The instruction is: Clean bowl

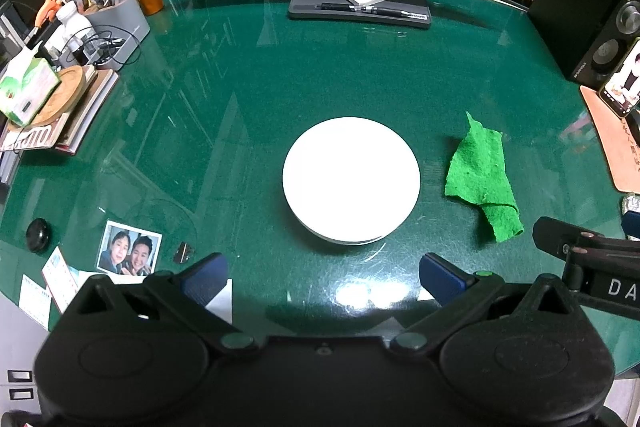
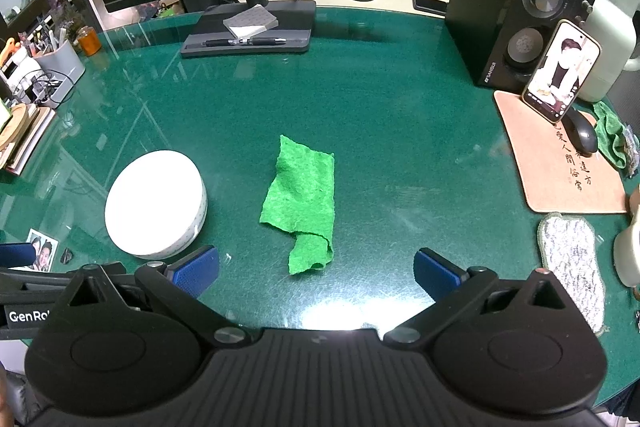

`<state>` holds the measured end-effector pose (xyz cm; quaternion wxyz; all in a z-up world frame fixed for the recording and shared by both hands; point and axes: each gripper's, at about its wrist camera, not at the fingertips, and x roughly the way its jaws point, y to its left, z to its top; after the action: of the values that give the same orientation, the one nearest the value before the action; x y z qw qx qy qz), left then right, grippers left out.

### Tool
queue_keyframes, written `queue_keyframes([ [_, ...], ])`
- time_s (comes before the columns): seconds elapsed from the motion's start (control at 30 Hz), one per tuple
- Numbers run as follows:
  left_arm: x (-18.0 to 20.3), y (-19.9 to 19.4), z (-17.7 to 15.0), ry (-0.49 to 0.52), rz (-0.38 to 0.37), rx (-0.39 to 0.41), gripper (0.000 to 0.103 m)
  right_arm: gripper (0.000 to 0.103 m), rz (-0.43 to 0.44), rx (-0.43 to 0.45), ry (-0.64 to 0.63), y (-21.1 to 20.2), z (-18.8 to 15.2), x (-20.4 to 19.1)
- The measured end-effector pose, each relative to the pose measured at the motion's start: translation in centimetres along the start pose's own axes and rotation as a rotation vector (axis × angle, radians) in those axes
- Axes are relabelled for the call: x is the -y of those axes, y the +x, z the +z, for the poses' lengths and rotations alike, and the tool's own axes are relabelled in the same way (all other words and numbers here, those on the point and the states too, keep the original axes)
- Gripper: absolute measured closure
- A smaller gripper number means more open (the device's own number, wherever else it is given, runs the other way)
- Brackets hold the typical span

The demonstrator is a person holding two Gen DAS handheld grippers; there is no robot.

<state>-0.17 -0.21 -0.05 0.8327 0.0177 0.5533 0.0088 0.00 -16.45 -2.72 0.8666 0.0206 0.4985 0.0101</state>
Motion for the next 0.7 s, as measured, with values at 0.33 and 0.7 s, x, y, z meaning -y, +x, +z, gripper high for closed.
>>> queue_keyframes([
  [0.33, 0.14, 0.00, -0.11, 0.001, 0.008, 0.003, 0.001, 0.000, 0.002, -0.003, -0.001, 0.06, 0.09, 0.04],
  [0.7, 0.14, -0.02, -0.11, 0.000, 0.009, -0.001, 0.001, 0.000, 0.001, 0.000, -0.004, -0.04, 0.00, -0.13],
])
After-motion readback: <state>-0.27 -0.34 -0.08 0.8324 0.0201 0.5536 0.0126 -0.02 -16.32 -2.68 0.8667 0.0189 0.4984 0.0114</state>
